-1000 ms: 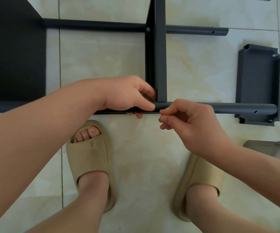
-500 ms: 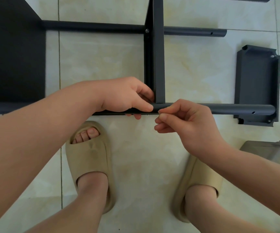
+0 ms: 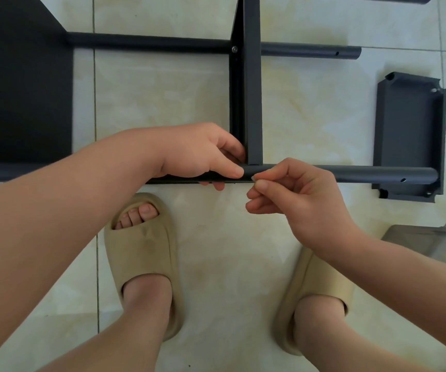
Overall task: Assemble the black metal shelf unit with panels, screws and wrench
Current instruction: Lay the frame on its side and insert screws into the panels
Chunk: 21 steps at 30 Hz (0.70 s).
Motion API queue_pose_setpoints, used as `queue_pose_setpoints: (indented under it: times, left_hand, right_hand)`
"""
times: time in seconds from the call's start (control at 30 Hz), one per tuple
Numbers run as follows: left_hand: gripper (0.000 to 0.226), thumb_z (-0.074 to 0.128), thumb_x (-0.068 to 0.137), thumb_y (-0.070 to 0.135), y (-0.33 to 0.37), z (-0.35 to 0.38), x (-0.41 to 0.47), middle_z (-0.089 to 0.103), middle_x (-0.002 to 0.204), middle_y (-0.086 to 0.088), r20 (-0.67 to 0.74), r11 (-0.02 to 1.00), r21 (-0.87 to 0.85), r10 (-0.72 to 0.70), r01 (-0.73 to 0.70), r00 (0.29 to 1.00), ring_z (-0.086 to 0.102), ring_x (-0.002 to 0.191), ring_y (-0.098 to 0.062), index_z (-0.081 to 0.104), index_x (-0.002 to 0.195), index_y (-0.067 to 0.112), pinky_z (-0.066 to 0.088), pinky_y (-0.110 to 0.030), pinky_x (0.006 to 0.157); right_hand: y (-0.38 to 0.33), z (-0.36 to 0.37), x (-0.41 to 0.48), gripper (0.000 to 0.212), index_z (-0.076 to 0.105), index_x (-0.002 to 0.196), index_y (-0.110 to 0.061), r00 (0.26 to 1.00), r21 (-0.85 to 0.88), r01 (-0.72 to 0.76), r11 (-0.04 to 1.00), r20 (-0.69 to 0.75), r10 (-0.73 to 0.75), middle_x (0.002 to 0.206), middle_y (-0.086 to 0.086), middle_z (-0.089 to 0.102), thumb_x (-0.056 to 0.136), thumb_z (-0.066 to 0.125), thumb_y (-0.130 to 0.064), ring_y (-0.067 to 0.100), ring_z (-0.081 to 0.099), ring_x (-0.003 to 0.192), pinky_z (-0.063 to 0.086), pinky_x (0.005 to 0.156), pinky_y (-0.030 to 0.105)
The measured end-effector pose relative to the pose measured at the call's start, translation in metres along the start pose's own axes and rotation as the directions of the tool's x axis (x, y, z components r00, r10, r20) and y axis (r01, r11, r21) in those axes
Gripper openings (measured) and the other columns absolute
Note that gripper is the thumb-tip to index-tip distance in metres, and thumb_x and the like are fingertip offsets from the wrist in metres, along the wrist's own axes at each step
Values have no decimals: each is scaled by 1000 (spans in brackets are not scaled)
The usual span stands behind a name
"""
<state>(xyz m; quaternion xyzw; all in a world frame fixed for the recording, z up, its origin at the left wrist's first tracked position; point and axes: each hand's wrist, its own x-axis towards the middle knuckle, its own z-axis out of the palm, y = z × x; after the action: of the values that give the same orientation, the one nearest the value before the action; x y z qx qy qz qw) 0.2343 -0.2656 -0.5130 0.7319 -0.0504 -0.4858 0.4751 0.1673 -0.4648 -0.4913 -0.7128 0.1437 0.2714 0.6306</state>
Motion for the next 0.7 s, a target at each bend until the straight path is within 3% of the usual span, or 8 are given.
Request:
queue_pose_setpoints:
  times: [0.27, 0.4, 0.6, 0.7]
  left_hand:
    - [19, 65, 95, 17, 2, 1, -2, 72, 89, -10, -19, 999, 32, 9, -9, 1000, 65, 70, -12, 68, 113, 16, 50, -32, 68]
    - [19, 65, 95, 15, 3, 0, -2, 69, 75, 5, -36, 1000, 27, 11, -10, 999, 65, 65, -9, 68, 113, 15, 51, -29, 66]
    - [20, 64, 95, 15, 2, 1, -2, 72, 99, -9, -32, 999, 43, 16, -14, 999, 67, 70, -12, 68, 114, 13, 53, -35, 71]
    - [20, 65, 94, 15, 2, 1, -2, 72, 91, -5, -34, 999, 33, 9, -8, 999, 67, 71, -12, 68, 114, 13, 53, -35, 71]
  right_hand:
    - [-2, 0, 1, 15, 65, 84, -4, 1000, -12, -2, 1000, 3, 2, 67, 8, 71, 94, 61, 7, 22, 70, 60, 59, 62, 28]
    - [-3, 1, 2, 17, 64, 82, -6, 1000, -87, 11, 996, -10, -12, 67, 7, 71, 95, 62, 5, 20, 70, 59, 60, 62, 28]
    - [0, 2, 0, 18, 63, 82, -15, 992, -392, 125, 912, 34, -122, 74, -3, 72, 95, 64, -4, 12, 72, 65, 59, 72, 30]
    - [0, 1, -2, 16, 64, 83, -16, 990, -429, 139, 892, 38, -136, 76, -7, 72, 95, 65, -5, 9, 72, 68, 58, 74, 30]
